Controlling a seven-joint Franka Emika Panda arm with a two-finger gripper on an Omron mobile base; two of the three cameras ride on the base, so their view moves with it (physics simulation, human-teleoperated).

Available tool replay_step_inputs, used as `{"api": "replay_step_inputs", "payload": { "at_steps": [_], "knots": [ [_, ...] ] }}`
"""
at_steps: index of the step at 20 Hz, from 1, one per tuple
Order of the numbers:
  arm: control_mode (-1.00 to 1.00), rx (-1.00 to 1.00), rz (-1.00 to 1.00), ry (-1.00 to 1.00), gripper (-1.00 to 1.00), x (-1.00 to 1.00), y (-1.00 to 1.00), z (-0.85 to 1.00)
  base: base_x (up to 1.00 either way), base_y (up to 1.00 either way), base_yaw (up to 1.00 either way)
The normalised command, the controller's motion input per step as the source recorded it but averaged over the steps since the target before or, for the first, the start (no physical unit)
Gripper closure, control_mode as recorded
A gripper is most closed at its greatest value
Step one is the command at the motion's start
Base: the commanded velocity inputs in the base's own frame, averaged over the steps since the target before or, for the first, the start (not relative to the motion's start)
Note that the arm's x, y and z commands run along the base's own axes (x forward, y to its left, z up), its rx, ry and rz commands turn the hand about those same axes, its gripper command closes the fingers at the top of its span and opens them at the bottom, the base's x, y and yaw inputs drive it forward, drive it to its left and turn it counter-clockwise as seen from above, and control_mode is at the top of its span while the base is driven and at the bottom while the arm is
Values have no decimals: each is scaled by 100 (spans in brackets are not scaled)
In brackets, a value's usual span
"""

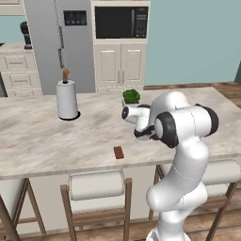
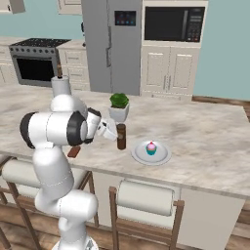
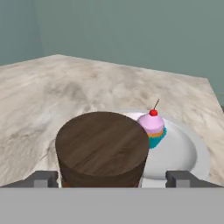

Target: Take the cinnamon bottle from the cabinet and place it on the dining table, next to the plate with the cupcake. Then take the chocolate from the dining counter and place it on the cupcake plate.

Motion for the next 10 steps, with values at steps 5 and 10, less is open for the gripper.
{"api": "replay_step_inputs", "payload": {
  "at_steps": [5,10],
  "knots": [
    [-100,1,-1,0,-100,-25,49,67,0,0,0],
    [-100,9,0,5,-100,-29,55,68,0,0,0]
  ]
}}
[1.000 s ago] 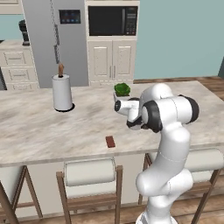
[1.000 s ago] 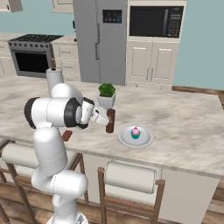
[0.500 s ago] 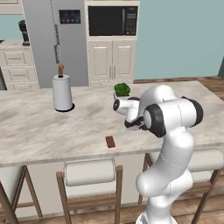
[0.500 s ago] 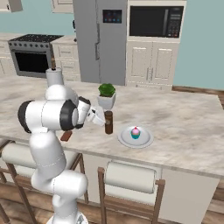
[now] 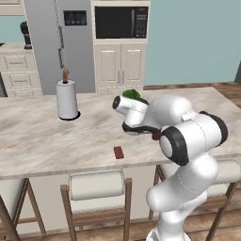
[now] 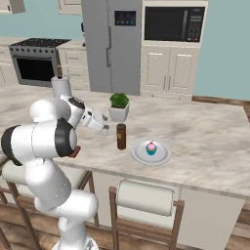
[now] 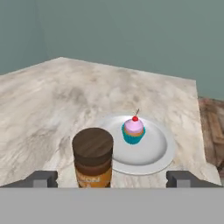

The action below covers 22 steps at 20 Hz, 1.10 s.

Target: Take the cinnamon bottle from the cabinet and place it on the dining table, next to the plate with the cupcake. Then take the chocolate from the dining counter and place it on the cupcake plate.

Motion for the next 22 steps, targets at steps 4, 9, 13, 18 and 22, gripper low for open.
{"api": "replay_step_inputs", "payload": {
  "at_steps": [4,9,13,18,22],
  "knots": [
    [-100,30,18,40,-100,-5,63,47,0,0,0],
    [-100,31,34,39,-100,-33,66,3,0,0,0],
    [-100,21,52,31,-100,-18,88,-49,0,0,0],
    [-100,18,55,21,-100,3,66,-93,0,0,0],
    [-100,10,26,20,-100,24,37,-96,0,0,0]
  ]
}}
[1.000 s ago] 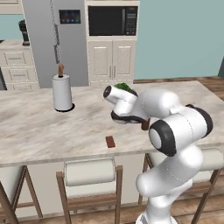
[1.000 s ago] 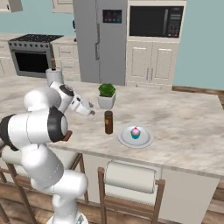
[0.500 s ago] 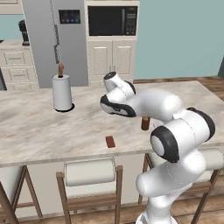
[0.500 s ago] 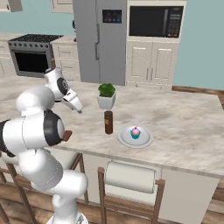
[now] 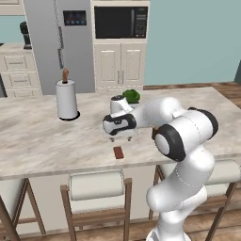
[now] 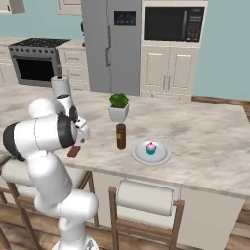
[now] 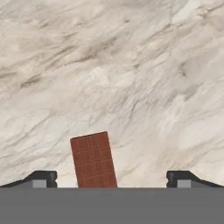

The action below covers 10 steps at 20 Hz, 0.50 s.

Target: Take the cinnamon bottle from the cabinet and place it on the dining table, next to the plate with the cupcake. Then take the chocolate from the dining counter and place it on the cupcake plate.

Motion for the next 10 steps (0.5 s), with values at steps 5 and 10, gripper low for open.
{"api": "replay_step_inputs", "payload": {
  "at_steps": [5,10],
  "knots": [
    [-100,1,4,8,-100,22,17,-62,0,0,0],
    [-100,0,0,0,-100,1,14,-32,0,0,0]
  ]
}}
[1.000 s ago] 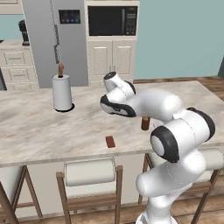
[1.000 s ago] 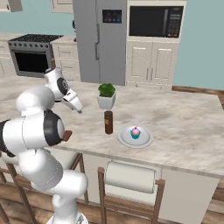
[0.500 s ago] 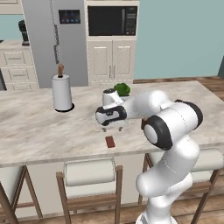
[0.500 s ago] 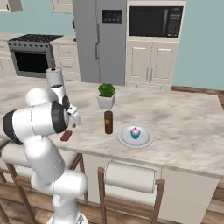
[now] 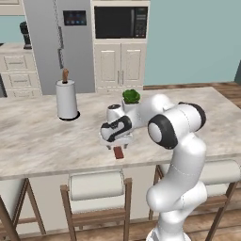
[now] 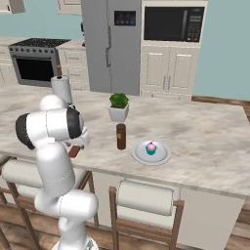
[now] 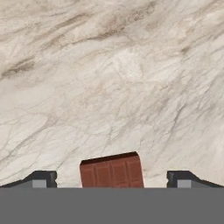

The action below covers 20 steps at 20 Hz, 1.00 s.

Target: Take the cinnamon bottle from the cabinet and place it on the dining table, next to the plate with the cupcake. Then take the chocolate from the dining counter and place it on the cupcake plate.

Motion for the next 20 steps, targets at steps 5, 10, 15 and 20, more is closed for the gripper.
{"api": "replay_step_inputs", "payload": {
  "at_steps": [5,10,15,20],
  "knots": [
    [-100,0,0,0,-100,0,1,-33,0,0,0],
    [-100,0,0,0,-100,-8,0,-37,0,0,0],
    [-100,0,0,0,100,-27,0,-37,0,0,0],
    [-100,0,0,0,100,-32,-4,-21,0,0,0]
  ]
}}
